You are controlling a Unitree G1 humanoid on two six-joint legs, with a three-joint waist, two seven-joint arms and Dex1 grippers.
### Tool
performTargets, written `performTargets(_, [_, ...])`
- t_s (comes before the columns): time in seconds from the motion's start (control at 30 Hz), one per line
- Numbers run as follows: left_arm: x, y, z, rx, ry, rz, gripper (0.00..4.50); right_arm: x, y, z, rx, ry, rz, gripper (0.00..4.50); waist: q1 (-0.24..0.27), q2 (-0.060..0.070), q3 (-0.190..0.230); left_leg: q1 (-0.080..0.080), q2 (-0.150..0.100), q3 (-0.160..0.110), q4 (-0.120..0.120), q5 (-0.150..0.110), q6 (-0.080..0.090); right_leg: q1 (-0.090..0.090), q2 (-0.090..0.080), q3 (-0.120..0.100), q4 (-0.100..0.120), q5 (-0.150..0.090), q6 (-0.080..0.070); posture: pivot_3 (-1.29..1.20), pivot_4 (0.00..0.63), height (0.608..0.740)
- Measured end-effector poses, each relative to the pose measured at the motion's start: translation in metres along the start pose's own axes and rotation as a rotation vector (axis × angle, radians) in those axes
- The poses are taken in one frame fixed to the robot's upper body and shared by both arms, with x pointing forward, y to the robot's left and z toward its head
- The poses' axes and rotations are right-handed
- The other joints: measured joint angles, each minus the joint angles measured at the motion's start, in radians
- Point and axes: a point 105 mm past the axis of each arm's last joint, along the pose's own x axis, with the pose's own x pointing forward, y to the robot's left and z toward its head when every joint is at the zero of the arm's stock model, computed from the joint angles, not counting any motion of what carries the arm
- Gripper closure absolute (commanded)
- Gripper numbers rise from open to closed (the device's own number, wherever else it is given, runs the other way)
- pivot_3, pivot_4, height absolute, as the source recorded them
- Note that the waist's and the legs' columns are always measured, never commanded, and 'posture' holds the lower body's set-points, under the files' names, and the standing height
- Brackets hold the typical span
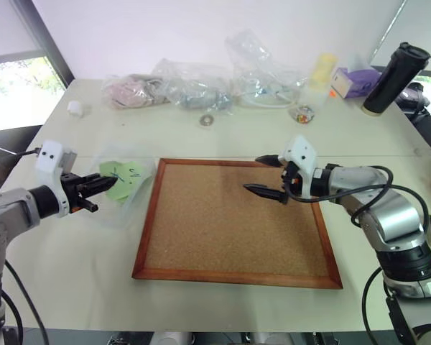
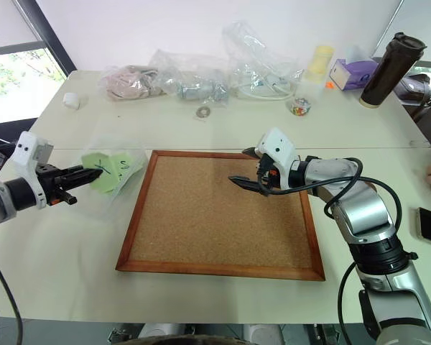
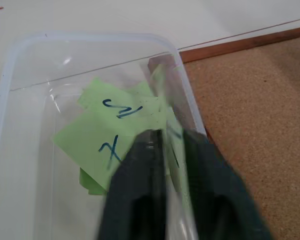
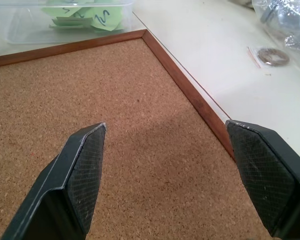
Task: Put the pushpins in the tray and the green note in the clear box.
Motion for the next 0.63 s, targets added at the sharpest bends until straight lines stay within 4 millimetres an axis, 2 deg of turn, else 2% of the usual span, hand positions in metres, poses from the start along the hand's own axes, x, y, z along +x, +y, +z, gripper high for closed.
performTargets(0.13, [0.002,0.004,-0.004,0.027,0.023,-0.015,0.05,-0.005,-0.002,-0.004,-0.004,0.022,-0.011,0.55,-0.002,0.0,0.0,0.0,0.0,0.0,0.0,0.0,0.0,-0.001,0.0,0.0,0.0,0.0,0.0,0.0,0.15,0.74])
performTargets(0.23, [0.0,-0.004,0.007,0.048,-0.004,-0.093,0.05,-0.012,-0.004,-0.011,0.009,0.051,-0.025,0.55,0.0,0.0,0.0,0.0,0.0,0.0,0.0,0.0,0.0,0.0,0.0,0.0,0.0,0.0,0.0,0.0,0.15,0.74])
performTargets(0.37, [-0.003,-0.027,0.036,0.127,-0.08,-0.223,0.05,-0.025,-0.002,-0.011,-0.004,0.076,-0.021,0.55,0.002,0.0,0.0,-0.001,0.0,0.0,0.0,0.0,0.0,0.0,0.0,0.0,0.0,0.0,0.0,0.0,0.15,0.74])
performTargets(0.47, [-0.002,-0.05,0.057,0.186,-0.132,-0.335,0.05,-0.042,0.005,-0.017,0.009,0.116,-0.001,0.55,0.004,0.0,0.0,-0.001,0.0,0.0,0.0,0.0,0.001,0.0,0.0,0.0,0.0,0.0,0.0,0.0,0.15,0.74])
performTargets(0.5, [-0.001,-0.066,0.06,0.225,-0.133,-0.404,0.05,-0.05,0.008,-0.019,0.016,0.137,0.011,0.55,0.002,0.0,0.0,-0.001,0.0,0.0,0.0,-0.001,0.001,0.0,0.0,0.0,0.0,0.0,0.0,0.0,0.15,0.74])
performTargets(0.63, [0.004,-0.102,0.047,0.272,-0.071,-0.587,0.05,-0.065,0.012,-0.015,0.02,0.149,0.015,0.55,-0.007,0.0,0.0,-0.001,0.001,0.001,0.0,-0.001,0.001,0.0,0.001,0.0,0.0,0.0,0.0,0.0,0.15,0.74])
